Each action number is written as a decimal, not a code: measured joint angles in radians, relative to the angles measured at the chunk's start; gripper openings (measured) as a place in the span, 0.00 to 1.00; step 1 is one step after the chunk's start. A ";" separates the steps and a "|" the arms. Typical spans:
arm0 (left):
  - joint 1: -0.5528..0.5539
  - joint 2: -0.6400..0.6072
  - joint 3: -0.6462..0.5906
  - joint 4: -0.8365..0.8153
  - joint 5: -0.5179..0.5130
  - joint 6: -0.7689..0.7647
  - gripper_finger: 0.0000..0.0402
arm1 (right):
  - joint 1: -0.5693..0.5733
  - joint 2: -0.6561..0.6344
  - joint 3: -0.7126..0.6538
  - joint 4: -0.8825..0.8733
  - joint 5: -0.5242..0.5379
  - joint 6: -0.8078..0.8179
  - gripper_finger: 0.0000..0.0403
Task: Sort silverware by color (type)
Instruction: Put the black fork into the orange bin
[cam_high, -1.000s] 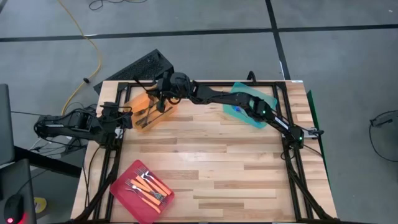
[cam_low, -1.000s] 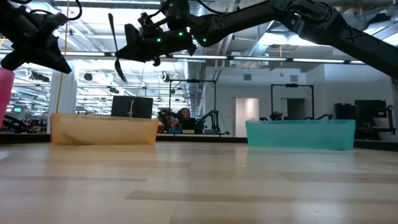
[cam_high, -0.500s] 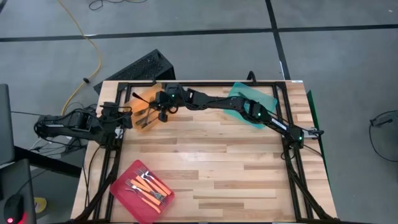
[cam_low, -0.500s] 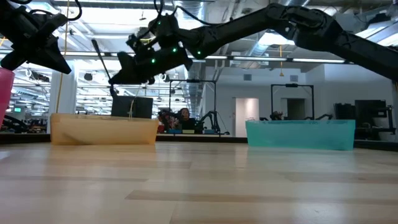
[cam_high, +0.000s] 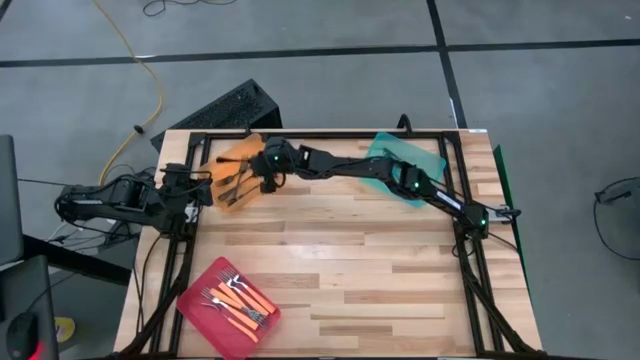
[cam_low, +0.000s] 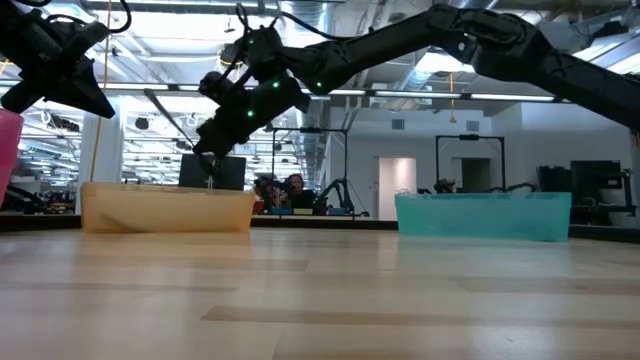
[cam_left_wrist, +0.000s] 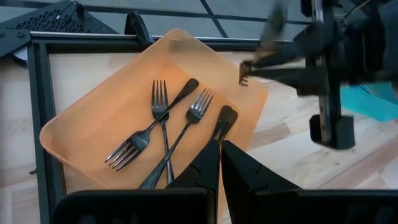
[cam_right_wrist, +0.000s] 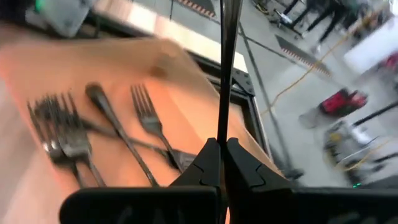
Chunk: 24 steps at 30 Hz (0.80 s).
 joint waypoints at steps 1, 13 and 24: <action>0.000 0.000 0.000 0.000 0.000 0.000 0.00 | 0.007 0.000 0.000 -0.006 0.004 -0.045 0.06; 0.000 0.000 0.000 0.000 -0.002 -0.005 0.00 | 0.050 0.034 0.000 -0.055 0.055 -0.363 0.06; 0.000 0.000 0.000 0.000 0.000 -0.008 0.00 | 0.059 0.049 0.000 -0.095 0.078 -0.455 0.06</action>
